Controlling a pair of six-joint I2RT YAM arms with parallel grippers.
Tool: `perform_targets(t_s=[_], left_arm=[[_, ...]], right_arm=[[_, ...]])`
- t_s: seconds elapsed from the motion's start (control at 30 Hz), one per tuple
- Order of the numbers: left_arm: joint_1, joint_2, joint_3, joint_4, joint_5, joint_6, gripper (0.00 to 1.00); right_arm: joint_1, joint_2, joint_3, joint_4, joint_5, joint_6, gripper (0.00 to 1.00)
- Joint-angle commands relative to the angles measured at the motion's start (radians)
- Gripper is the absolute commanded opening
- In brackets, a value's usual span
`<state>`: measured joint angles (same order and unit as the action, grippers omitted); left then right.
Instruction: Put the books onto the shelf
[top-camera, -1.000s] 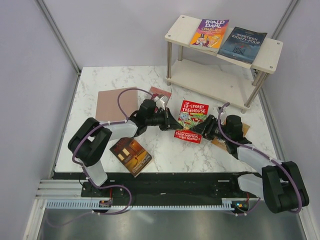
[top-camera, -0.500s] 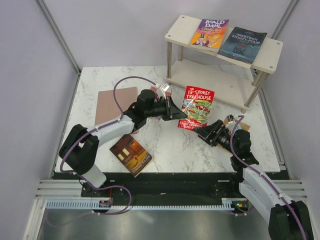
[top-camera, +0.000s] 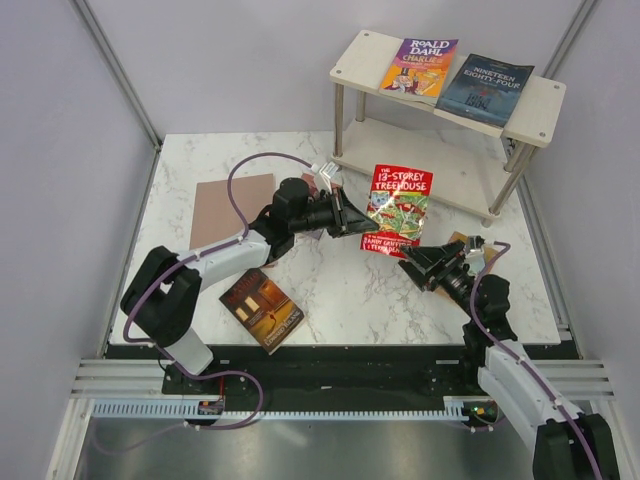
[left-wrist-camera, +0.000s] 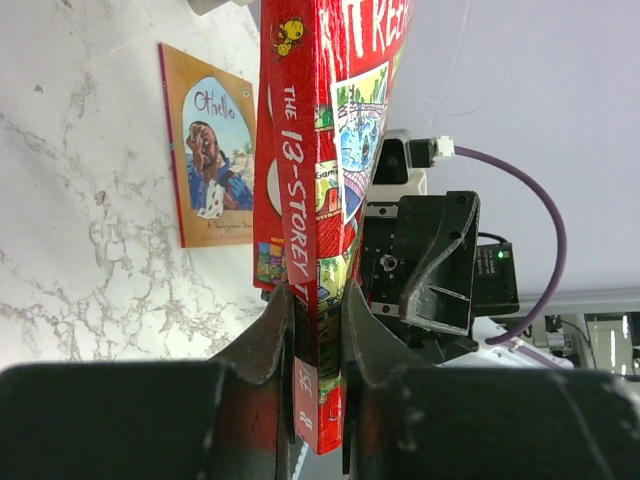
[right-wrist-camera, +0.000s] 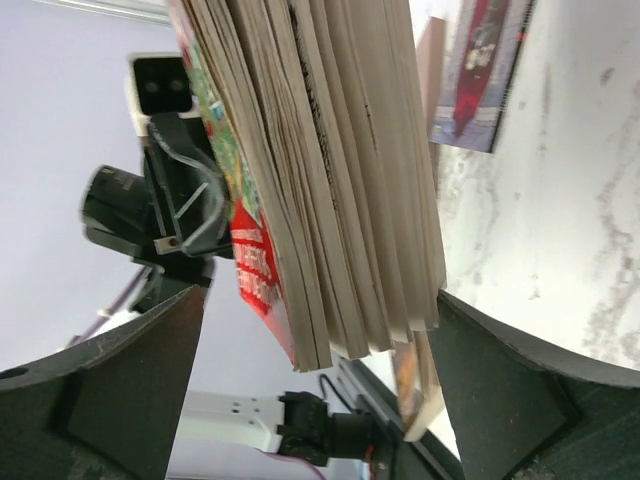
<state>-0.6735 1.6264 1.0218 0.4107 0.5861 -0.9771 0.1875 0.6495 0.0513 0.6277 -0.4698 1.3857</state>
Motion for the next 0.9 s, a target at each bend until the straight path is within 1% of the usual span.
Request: perform_targets(t_s=[0.0,0.07,0.1,0.13,0.23,0.43,0.6,0.7,0.83,0.87], left_arm=[[0.002,-0.003,-0.009,0.180,0.008,-0.090,0.02],[0.002,-0.002,-0.025,0.218,-0.019,-0.109,0.02],[-0.001,0.009,-0.028,0.227,-0.022,-0.123,0.02],[-0.004,0.013,-0.028,0.237,-0.028,-0.127,0.02],[-0.021,0.032,-0.020,0.246,-0.051,-0.132,0.02],[-0.034,0.041,0.006,0.278,-0.081,-0.155,0.02],[-0.038,0.046,0.035,0.278,-0.089,-0.160,0.02],[-0.055,0.062,0.054,0.284,-0.071,-0.166,0.02],[-0.061,0.055,0.040,0.318,-0.098,-0.179,0.02],[-0.061,0.058,0.059,0.315,-0.095,-0.178,0.02]], right_arm=[[-0.002,-0.054,-0.045,0.165,0.025,0.142,0.98],[-0.002,-0.097,-0.019,0.075,0.034,0.127,0.98],[-0.002,-0.147,0.014,0.031,0.046,0.115,0.98],[-0.002,-0.171,0.031,-0.052,0.057,0.080,0.98],[0.000,-0.215,0.062,-0.115,0.082,0.081,0.98],[0.004,-0.212,0.041,-0.102,0.062,0.116,0.98],[0.009,-0.195,0.053,-0.117,0.053,0.085,0.98],[0.010,-0.153,0.032,-0.036,0.063,0.095,0.98],[0.018,-0.100,0.036,0.006,0.060,0.092,0.98],[0.017,-0.099,0.041,0.006,0.065,0.090,0.98]])
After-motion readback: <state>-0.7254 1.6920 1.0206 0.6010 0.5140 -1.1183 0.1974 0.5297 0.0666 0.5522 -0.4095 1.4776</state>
